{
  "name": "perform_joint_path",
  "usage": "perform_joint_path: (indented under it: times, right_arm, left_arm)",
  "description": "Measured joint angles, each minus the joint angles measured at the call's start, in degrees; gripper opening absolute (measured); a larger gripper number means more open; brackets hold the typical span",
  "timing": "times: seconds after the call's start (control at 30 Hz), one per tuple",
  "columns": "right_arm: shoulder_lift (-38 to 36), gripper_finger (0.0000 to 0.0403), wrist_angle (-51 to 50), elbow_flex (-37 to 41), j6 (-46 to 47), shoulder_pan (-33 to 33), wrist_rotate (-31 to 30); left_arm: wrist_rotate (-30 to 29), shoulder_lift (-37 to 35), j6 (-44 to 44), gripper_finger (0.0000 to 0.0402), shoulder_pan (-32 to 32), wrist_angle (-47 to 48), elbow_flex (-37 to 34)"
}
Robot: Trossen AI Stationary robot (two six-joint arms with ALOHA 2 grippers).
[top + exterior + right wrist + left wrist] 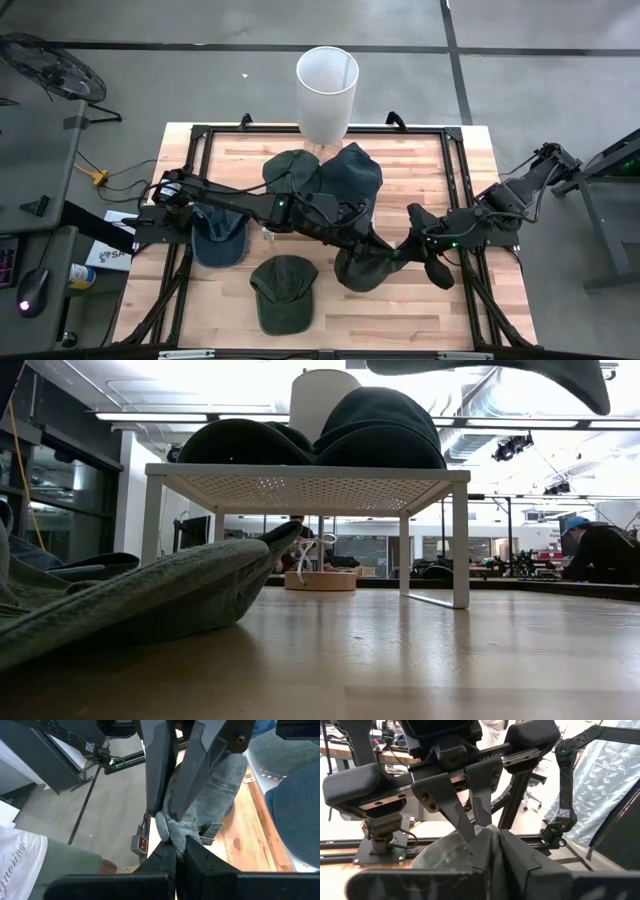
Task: Pick & Place hat
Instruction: Stack the top green cap on the green cap on the shelf
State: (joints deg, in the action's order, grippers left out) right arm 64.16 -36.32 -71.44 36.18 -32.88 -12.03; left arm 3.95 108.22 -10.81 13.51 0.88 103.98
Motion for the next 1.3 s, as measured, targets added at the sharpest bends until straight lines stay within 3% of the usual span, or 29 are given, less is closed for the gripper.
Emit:
perform_joint_path:
  times: [0.43,0.87,1.13,1.3]
  right_arm:
    - [0.0,0.0,0.16,0.0,0.0,0.04,1.07]
    - [4.42,0.0,2.34,0.0,-0.66,1.4,1.5]
    - [6.92,0.0,8.11,0.0,-0.57,2.48,1.85]
    - [10.01,0.0,12.27,0.02,-0.74,5.08,5.54]
  left_arm:
    - [0.39,0.0,-3.21,0.0191,0.01,-0.96,0.0]
    - [-1.84,0.0,-3.6,0.0199,-0.01,5.22,0.0]
    - [1.78,-2.56,-3.18,0.0199,0.03,21.11,-0.07]
    - [1.74,-5.47,-1.78,0.0199,0.03,26.7,-0.07]
